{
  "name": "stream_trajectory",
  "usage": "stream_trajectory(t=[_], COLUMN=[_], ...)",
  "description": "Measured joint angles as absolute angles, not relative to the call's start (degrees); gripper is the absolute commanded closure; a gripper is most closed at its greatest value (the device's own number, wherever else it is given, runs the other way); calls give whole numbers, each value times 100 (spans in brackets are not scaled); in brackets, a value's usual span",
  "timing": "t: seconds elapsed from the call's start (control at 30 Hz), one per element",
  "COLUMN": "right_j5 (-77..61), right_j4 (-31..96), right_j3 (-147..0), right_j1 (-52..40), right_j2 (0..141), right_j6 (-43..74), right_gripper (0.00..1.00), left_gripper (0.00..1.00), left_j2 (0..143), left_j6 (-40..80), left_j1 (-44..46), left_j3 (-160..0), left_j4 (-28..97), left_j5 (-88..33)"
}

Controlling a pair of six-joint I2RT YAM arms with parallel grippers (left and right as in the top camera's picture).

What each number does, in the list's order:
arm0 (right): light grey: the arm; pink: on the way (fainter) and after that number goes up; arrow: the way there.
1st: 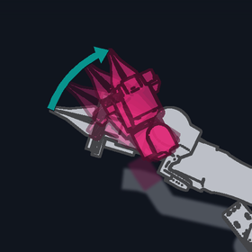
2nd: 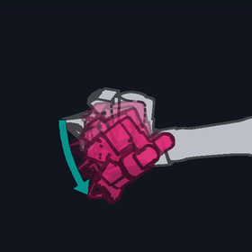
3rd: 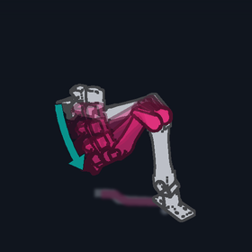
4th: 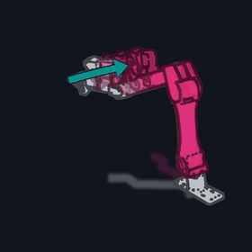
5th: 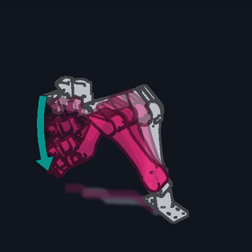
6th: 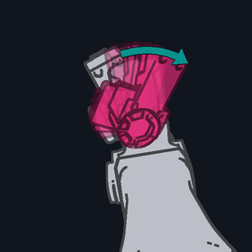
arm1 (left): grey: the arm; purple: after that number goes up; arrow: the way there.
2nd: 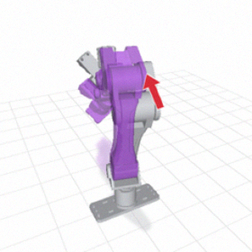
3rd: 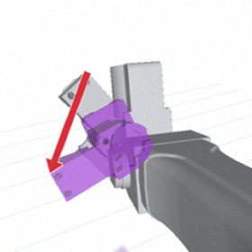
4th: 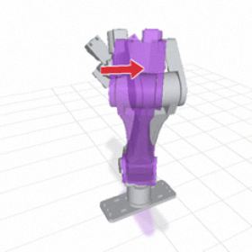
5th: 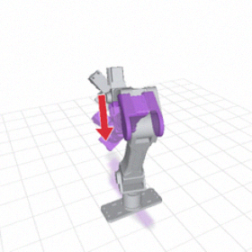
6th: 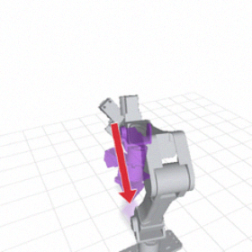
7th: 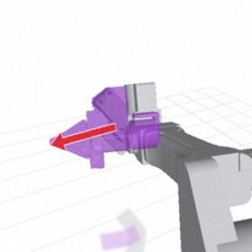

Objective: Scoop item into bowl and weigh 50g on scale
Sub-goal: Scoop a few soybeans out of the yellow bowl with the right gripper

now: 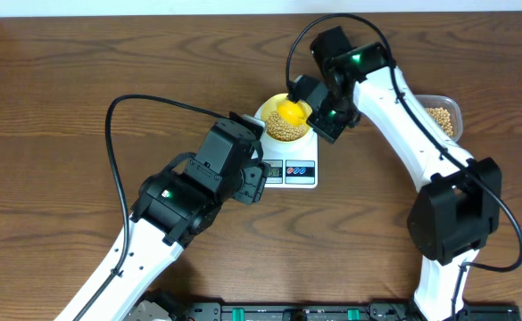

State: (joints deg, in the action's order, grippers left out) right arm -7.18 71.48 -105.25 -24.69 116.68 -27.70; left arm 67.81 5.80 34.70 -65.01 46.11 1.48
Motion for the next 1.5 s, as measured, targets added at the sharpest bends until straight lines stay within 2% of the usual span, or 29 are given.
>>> stream_trajectory(t=[1.5], right_j5=[-722], right_j4=[7135], right_j3=[-10525], right_j1=[-2617], right_j2=[11808], right_j6=[-2733], right_gripper=[99], left_gripper=[31], left_j2=[6781], left_j6=[578], left_j1=[3470], left_j3=[-6501], left_j4=[4611], left_j5=[148])
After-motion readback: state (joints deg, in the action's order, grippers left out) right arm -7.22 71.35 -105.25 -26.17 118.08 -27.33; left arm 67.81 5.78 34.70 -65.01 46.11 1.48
